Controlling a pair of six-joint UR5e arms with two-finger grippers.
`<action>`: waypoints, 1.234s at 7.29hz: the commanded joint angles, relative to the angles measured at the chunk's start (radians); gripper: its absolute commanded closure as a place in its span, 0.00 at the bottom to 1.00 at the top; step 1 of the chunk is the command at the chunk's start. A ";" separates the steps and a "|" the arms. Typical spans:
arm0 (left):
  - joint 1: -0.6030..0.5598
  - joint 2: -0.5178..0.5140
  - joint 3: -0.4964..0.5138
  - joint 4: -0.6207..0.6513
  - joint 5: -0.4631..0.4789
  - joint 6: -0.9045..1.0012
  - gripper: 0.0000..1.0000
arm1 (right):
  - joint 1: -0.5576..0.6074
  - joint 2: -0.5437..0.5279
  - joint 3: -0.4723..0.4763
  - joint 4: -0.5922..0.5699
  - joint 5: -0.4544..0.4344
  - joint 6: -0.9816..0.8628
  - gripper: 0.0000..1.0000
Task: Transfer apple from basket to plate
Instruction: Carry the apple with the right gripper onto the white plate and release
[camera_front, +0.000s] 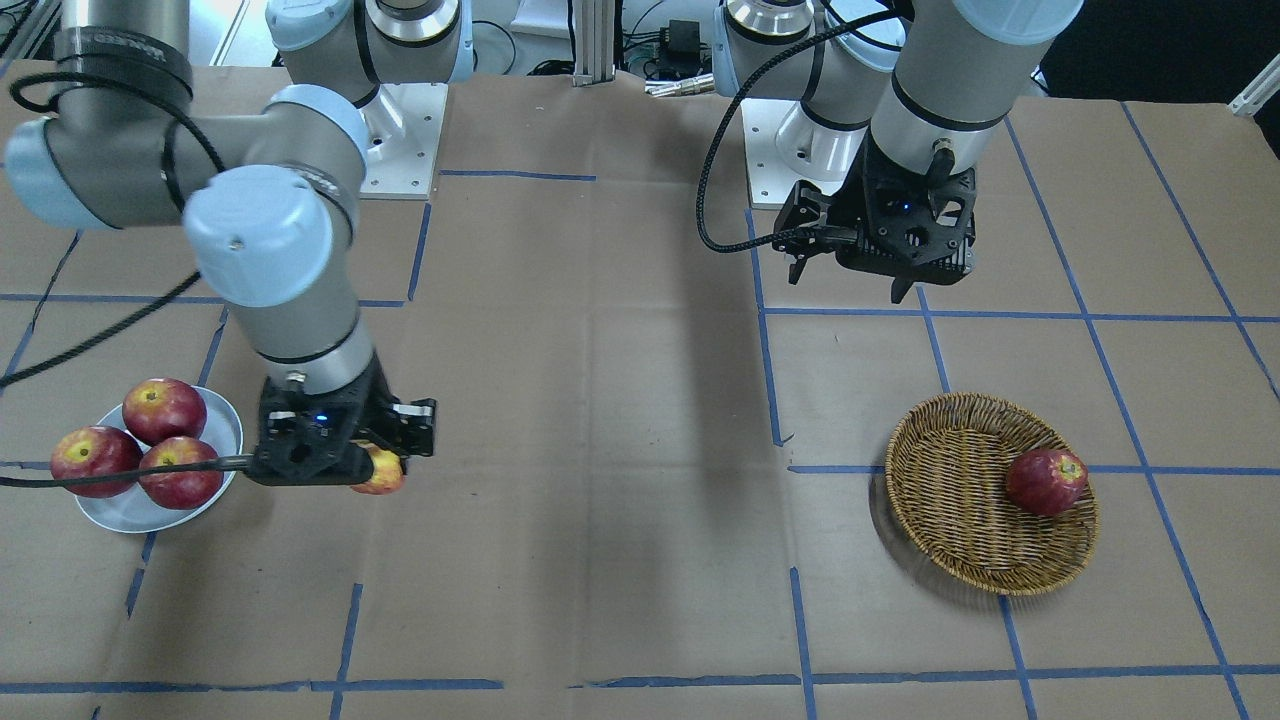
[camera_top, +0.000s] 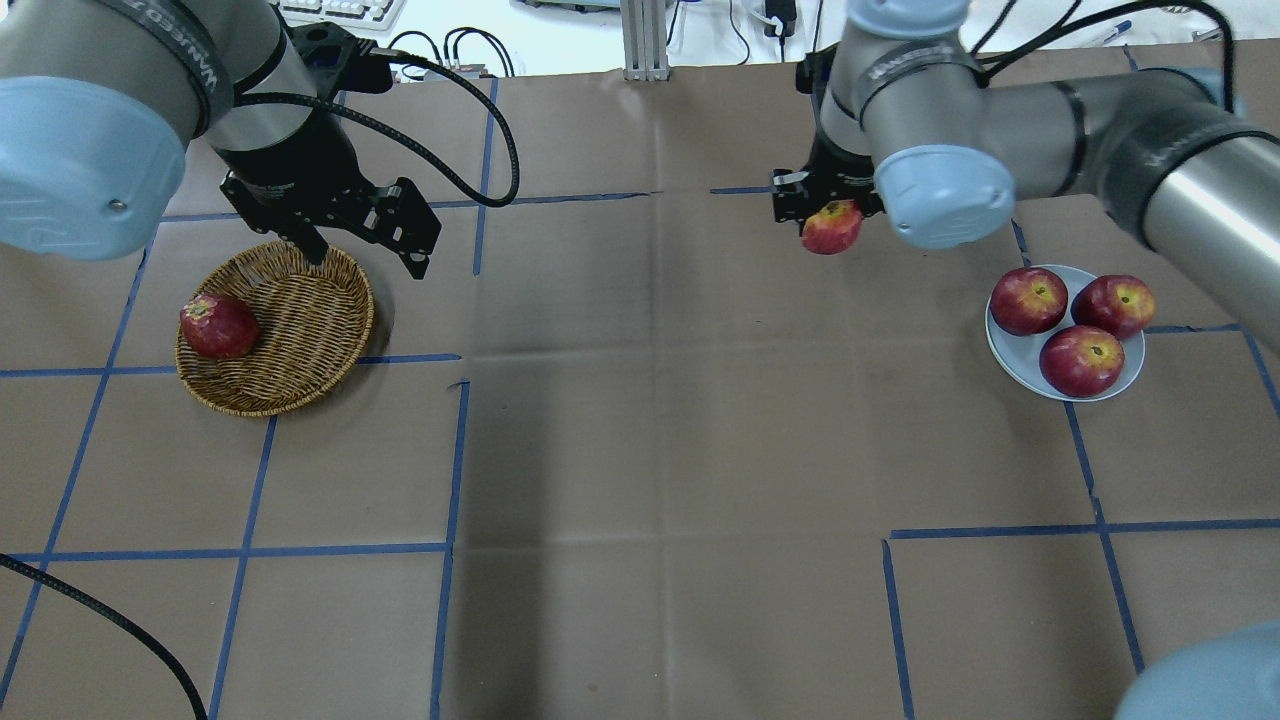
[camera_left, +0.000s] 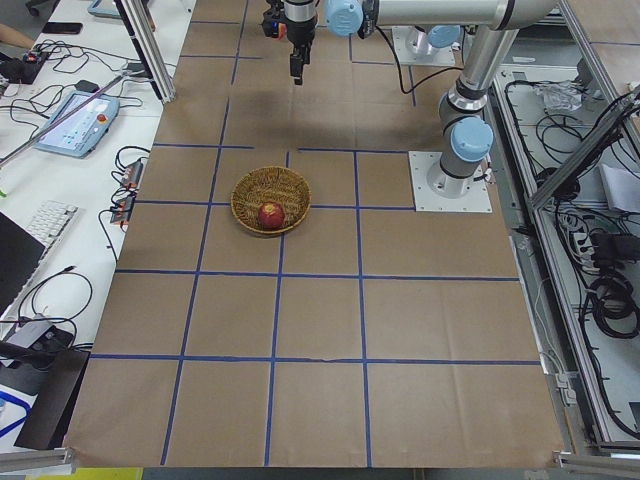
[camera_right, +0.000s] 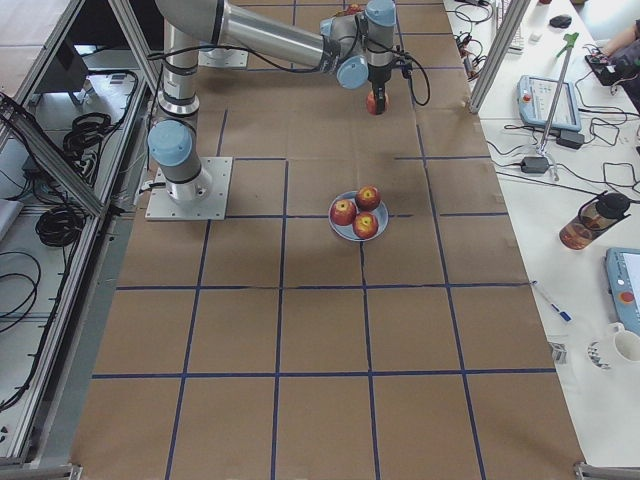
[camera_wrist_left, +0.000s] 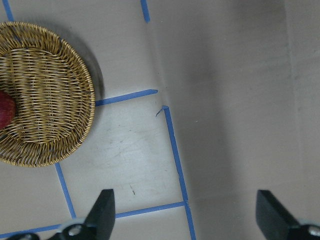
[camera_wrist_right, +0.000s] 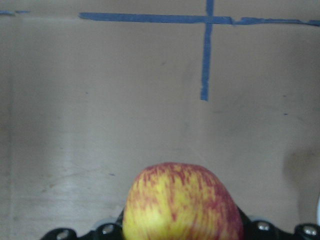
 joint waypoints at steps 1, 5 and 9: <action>0.000 0.000 0.000 -0.001 0.000 0.000 0.01 | -0.243 -0.075 0.118 0.004 0.007 -0.346 0.50; -0.002 0.000 -0.002 -0.005 0.000 0.000 0.01 | -0.476 -0.041 0.149 -0.007 0.008 -0.688 0.51; -0.002 0.001 -0.002 -0.010 0.000 0.002 0.01 | -0.482 0.000 0.187 -0.065 0.008 -0.690 0.51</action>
